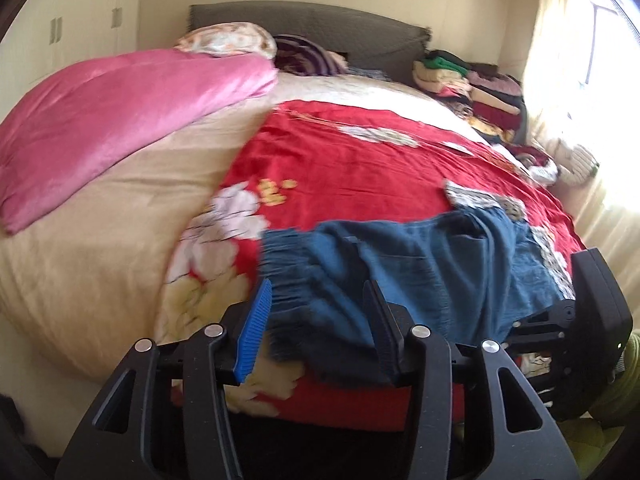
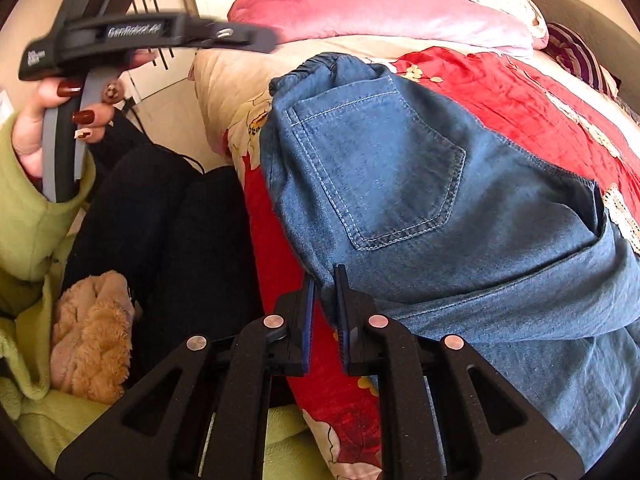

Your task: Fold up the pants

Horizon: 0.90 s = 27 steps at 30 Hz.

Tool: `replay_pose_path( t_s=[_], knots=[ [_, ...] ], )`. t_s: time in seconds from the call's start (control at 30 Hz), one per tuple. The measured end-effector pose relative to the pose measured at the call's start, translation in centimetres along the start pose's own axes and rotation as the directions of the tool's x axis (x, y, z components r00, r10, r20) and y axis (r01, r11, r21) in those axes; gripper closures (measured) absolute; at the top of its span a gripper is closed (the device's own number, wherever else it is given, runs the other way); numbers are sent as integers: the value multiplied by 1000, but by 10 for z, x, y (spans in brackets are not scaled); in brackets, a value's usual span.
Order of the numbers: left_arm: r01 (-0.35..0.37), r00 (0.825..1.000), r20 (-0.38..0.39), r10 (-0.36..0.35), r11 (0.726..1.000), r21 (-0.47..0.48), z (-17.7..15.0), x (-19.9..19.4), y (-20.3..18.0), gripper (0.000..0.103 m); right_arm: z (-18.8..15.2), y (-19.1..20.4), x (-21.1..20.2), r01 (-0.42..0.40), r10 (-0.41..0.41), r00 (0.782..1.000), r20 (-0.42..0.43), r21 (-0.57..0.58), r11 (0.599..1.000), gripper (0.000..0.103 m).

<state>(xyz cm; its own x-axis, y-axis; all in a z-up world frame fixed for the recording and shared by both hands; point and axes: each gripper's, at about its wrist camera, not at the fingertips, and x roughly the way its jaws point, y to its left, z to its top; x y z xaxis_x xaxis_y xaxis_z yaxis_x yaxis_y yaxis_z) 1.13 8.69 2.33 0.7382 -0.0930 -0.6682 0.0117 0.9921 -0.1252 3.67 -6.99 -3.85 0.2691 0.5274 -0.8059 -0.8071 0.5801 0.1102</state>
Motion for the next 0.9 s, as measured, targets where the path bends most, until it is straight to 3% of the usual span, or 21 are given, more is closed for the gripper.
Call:
replay_pose_path(
  t_s=[0.07,0.17,0.3,0.43,0.63,0.77,0.9],
  knots=[
    [8,999,-34,-7,999,42,-1,16,-15,60,-1,0,0,-10,10,1000,-4,8,1000,92],
    [-93,985,-138,108,989,111,-21,52,-23,67,-3,-2,-7,-61,61,998,-4,42,997,84],
    [-130,978,-139,153,979,158,-37,60,-27,67,1,-5,-31,-73,70,996,58,48,996,82],
    [-116,981,-139,134,985,130,-37,58,-23,67,7,-19,-39,-2,-9,995,104,100,995,74],
    [-103,984,-132,118,988,114,-37,56,-19,67,-7,-35,6,34,-25,998,-59,170,985,73],
    [-95,988,-118,104,992,83,-37,54,-18,67,-10,-42,2,-23,30,999,-26,225,974,68],
    [-79,991,-104,85,995,58,-36,47,-16,65,-7,-43,-15,-26,23,1000,15,223,975,65]
  ],
)
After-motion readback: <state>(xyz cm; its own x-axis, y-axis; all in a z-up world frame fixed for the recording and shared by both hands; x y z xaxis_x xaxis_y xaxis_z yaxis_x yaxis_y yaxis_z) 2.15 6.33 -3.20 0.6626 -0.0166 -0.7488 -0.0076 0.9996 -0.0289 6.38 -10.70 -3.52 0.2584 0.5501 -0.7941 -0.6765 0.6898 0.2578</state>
